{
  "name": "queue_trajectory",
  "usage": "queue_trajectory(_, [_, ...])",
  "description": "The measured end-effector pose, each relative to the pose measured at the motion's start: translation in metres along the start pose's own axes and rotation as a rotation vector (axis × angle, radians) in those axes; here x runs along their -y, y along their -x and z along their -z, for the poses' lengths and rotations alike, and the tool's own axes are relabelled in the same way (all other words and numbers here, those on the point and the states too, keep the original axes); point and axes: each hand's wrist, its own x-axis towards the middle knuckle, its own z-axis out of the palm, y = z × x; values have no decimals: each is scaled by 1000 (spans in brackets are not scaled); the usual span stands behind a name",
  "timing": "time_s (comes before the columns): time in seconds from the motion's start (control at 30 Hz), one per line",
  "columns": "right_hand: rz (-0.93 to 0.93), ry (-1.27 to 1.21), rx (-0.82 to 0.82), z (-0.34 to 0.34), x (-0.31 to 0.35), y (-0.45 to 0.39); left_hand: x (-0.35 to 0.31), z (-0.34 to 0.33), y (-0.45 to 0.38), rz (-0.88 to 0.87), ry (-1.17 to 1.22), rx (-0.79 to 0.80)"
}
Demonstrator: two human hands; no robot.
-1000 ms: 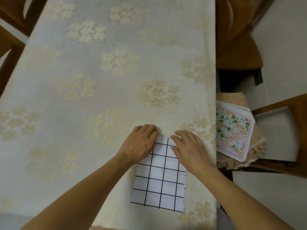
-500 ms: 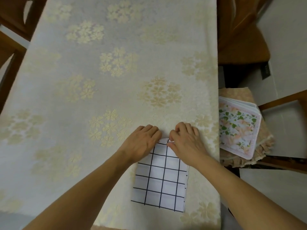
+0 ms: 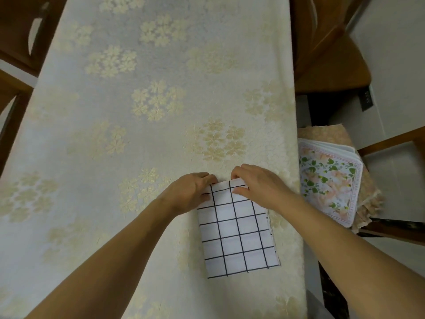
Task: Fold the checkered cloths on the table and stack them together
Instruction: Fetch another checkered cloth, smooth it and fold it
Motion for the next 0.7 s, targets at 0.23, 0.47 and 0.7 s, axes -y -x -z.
queue_trajectory(0.23, [-20,35,54,7,-1,-14,-2,6,-6,53,-29,-51])
queue_trajectory(0.47, [73,143,55,8,-1,-16,-11,4,-14,176,-59,35])
queue_trajectory(0.7, [135,143,-127,-6,-1,16,-34,-25,9,185,-162,-189])
